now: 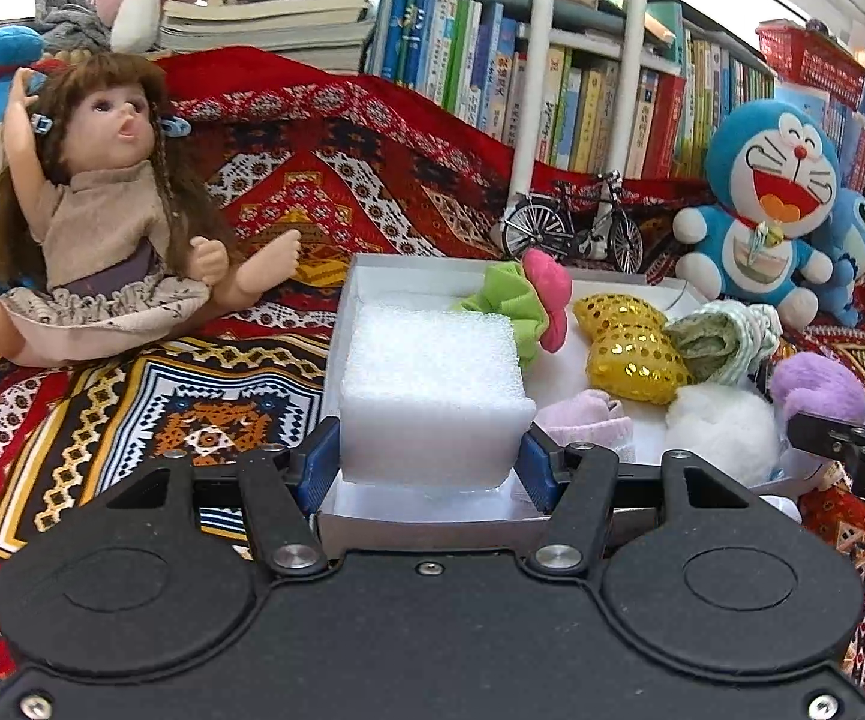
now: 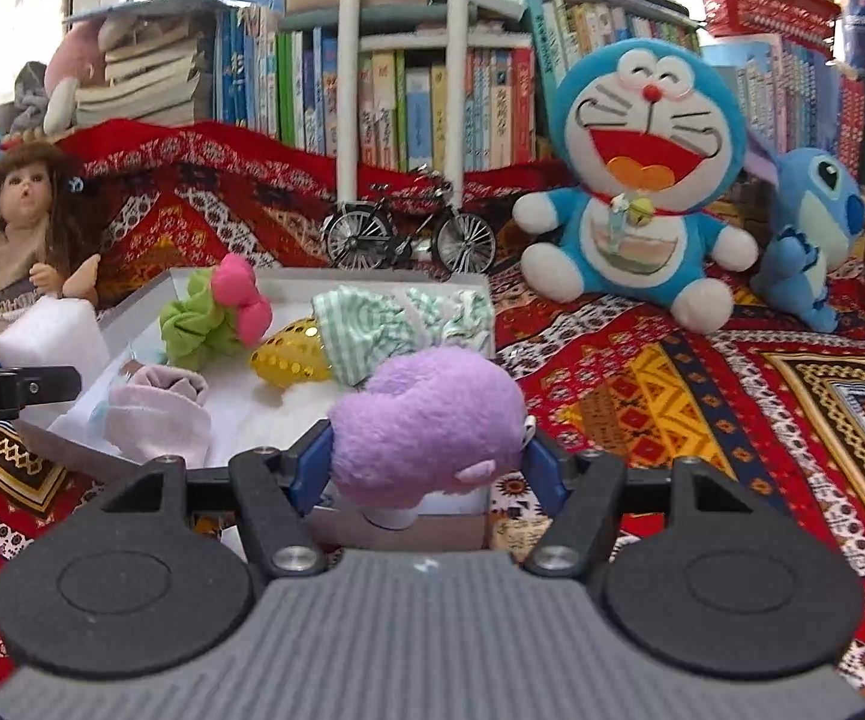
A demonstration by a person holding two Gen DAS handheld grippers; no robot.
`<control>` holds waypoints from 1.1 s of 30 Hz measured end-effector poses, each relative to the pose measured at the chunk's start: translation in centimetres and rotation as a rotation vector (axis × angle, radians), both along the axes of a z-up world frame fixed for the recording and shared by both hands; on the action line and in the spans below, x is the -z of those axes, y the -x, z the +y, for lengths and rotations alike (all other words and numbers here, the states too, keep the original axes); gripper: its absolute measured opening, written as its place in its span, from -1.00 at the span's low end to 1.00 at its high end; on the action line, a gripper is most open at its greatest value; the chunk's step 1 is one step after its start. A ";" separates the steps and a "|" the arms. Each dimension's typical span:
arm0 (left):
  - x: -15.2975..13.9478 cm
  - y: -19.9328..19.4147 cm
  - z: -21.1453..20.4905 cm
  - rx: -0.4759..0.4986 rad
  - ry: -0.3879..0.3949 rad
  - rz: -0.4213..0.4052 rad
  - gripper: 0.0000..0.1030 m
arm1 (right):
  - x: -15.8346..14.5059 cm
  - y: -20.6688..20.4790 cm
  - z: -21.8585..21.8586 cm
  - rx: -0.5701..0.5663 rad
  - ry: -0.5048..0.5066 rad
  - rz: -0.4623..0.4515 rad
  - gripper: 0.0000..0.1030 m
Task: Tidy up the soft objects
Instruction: 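Carry the foam block and purple plush over the tray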
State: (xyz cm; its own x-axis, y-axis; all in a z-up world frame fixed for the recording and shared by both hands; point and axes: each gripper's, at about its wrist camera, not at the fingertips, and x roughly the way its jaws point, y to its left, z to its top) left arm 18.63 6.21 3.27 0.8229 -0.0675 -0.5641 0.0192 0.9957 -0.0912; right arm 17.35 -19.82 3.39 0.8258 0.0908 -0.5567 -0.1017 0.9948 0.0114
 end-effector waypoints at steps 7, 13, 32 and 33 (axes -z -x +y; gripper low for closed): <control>0.6 -1.1 -1.0 0.013 -0.004 0.017 0.13 | 0.3 -1.1 0.7 -0.024 -0.027 0.009 0.33; 0.9 -2.0 -1.4 0.003 -0.009 0.026 0.14 | 0.0 -2.4 0.8 -0.028 -0.073 0.017 0.33; 1.3 -2.1 -1.8 0.000 -0.042 0.027 0.18 | 0.9 -4.4 0.4 -0.019 -0.177 0.059 0.42; 1.2 -2.0 -1.8 0.001 -0.042 0.029 0.19 | 0.8 -4.3 0.3 -0.018 -0.178 0.061 0.51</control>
State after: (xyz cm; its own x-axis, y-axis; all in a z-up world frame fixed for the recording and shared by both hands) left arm 20.59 4.36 2.04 0.8060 -0.0443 -0.5902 0.0184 0.9986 -0.0498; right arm 21.61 -19.54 2.55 0.7886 0.2069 -0.5790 -0.1131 0.9744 0.1942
